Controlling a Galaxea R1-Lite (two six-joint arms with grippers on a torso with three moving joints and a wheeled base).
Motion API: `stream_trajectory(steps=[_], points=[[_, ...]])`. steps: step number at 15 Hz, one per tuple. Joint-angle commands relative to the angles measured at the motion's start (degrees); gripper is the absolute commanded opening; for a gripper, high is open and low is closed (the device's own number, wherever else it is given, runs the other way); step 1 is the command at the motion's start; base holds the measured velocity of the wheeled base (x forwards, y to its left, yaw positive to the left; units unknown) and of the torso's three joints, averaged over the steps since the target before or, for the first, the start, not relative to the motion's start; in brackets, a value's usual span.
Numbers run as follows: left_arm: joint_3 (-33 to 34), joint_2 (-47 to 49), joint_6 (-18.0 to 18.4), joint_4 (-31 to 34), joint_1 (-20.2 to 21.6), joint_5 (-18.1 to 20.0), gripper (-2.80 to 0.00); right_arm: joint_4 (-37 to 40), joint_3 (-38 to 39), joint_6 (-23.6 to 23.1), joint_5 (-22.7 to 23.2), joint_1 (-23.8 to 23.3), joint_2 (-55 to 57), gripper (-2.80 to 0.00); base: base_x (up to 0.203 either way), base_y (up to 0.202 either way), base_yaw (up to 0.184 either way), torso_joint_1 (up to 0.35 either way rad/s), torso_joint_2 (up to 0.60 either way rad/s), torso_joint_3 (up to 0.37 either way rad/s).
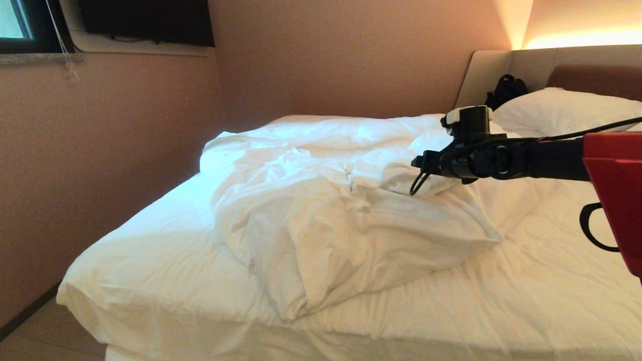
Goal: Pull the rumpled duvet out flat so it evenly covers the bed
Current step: Flatten the corners of the folded blanket
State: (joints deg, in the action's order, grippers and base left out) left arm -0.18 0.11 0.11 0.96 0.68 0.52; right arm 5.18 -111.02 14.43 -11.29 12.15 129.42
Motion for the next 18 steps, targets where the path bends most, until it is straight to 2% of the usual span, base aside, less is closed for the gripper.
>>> stream_trajectory(steps=[1, 6, 10, 14, 16, 18], points=[[0.0, 0.0, 0.0, 0.0, 0.0, 0.0, -2.80, 0.1, 0.1, 0.3, 0.4, -0.1, 0.4, 0.00, 0.000, 0.000, 0.000, 0.000, 0.00, 0.000], [0.0, 0.0, 0.0, 0.1, 0.0, 0.0, -2.80, 0.5, 1.9, 2.8, 0.4, -0.3, -2.5, 0.00, 0.000, 0.000, 0.000, 0.000, 0.00, 0.000], [0.0, 0.0, 0.0, 0.1, 0.0, 0.0, -2.80, 0.3, 8.4, 5.8, 0.5, -0.9, -8.9, 0.00, 0.000, 0.000, 0.000, 0.000, 0.00, 0.000], [0.0, 0.0, 0.0, 0.0, 0.0, 0.0, -2.80, 0.5, 10.1, 8.7, 0.8, -2.7, -10.4, 0.00, 0.000, 0.000, 0.000, 0.000, 0.00, 0.000], [0.0, 0.0, 0.0, 0.0, 0.0, 0.0, -2.80, 0.6, 10.1, 10.9, 1.9, -3.6, -9.1, 0.00, 0.000, 0.000, 0.000, 0.000, 0.00, 0.000], [0.0, 0.0, 0.0, 0.0, 0.0, 0.0, -2.80, 0.8, 9.9, 14.0, 6.7, -4.4, -8.4, 0.00, 0.000, 0.000, 0.000, 0.000, 0.00, 0.000]])
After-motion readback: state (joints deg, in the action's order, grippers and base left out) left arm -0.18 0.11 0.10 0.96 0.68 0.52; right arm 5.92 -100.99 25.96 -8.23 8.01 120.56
